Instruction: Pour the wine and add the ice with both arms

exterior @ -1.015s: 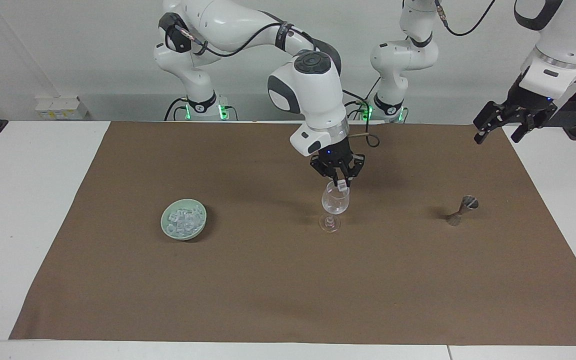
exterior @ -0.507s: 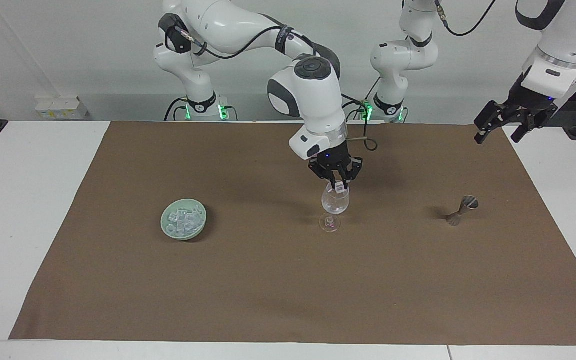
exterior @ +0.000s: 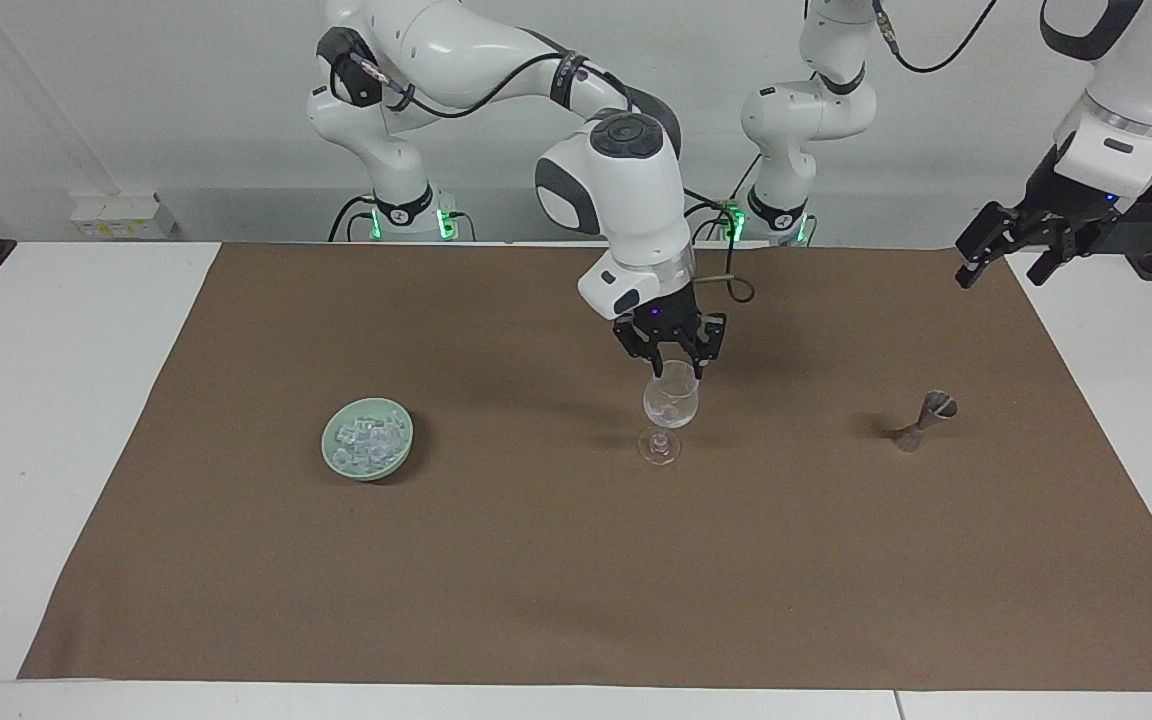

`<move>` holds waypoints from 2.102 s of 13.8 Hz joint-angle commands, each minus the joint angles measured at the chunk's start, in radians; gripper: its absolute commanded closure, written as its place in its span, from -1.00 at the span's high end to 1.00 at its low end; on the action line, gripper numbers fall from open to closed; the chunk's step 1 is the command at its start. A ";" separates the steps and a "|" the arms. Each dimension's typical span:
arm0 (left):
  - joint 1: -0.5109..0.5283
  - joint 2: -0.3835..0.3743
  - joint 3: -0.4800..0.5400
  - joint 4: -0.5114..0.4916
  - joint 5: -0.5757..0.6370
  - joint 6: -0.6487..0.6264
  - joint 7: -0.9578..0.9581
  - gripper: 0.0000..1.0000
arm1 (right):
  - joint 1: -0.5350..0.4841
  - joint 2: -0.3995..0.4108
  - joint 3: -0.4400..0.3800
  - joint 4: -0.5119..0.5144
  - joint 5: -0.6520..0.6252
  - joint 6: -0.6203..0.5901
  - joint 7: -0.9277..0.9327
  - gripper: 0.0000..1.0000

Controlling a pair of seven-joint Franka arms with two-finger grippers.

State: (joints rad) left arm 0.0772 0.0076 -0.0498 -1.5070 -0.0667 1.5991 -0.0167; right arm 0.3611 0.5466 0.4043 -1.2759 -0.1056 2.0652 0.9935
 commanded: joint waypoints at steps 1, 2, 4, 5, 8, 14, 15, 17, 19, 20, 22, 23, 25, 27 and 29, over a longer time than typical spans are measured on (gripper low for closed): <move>-0.002 0.000 -0.004 0.005 -0.001 -0.016 0.014 1.00 | -0.014 -0.020 0.005 -0.017 -0.031 0.019 0.033 1.00; -0.004 0.003 -0.005 0.005 0.001 -0.018 0.011 1.00 | -0.030 -0.042 0.002 -0.019 -0.032 0.009 0.031 1.00; -0.004 0.003 -0.008 0.005 0.001 -0.018 0.011 1.00 | -0.068 -0.086 0.004 -0.026 -0.032 -0.022 0.020 1.00; -0.002 0.003 -0.008 0.005 0.001 -0.015 0.011 1.00 | -0.088 -0.118 0.004 -0.037 -0.032 -0.043 0.008 1.00; -0.004 0.006 -0.010 0.004 -0.001 -0.019 0.009 1.00 | -0.149 -0.213 0.004 -0.097 -0.032 -0.104 -0.035 1.00; 0.006 0.003 -0.008 0.005 0.001 -0.022 0.009 1.00 | -0.356 -0.464 0.005 -0.263 -0.009 -0.287 -0.266 1.00; 0.004 0.000 -0.007 0.005 0.001 -0.024 0.009 1.00 | -0.370 -0.476 0.005 -0.263 -0.009 -0.334 -0.282 1.00; 0.004 -0.001 -0.005 0.005 0.001 -0.034 0.011 1.00 | -0.419 -0.503 0.005 -0.261 0.015 -0.400 -0.337 1.00; 0.001 -0.001 -0.004 0.005 0.002 -0.041 0.009 1.00 | -0.452 -0.523 0.004 -0.263 0.056 -0.473 -0.403 1.00; 0.001 0.000 -0.005 0.005 0.014 -0.041 0.011 1.00 | -0.452 -0.525 0.002 -0.263 0.057 -0.490 -0.420 1.00; 0.009 0.002 -0.004 0.005 0.012 -0.041 0.009 1.00 | -0.449 -0.531 -0.011 -0.267 0.057 -0.514 -0.426 1.00; 0.010 0.002 -0.002 0.005 0.005 -0.042 0.011 1.00 | -0.435 -0.548 -0.042 -0.270 0.058 -0.540 -0.440 1.00; 0.009 0.000 -0.002 0.007 0.018 -0.048 0.011 1.00 | -0.368 -0.577 -0.140 -0.299 0.064 -0.553 -0.519 1.00; 0.009 0.002 -0.004 0.005 0.021 -0.048 0.014 1.00 | -0.271 -0.586 -0.284 -0.300 0.078 -0.554 -0.611 1.00; 0.010 0.005 -0.004 0.005 0.021 -0.050 0.047 1.00 | -0.260 -0.585 -0.349 -0.293 0.119 -0.559 -0.714 1.00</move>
State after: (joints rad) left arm 0.0830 0.0117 -0.0513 -1.5082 -0.0599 1.5702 -0.0058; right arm 0.0865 -0.0142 0.1102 -1.5422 -0.0287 1.5090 0.3681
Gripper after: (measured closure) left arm 0.000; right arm 0.000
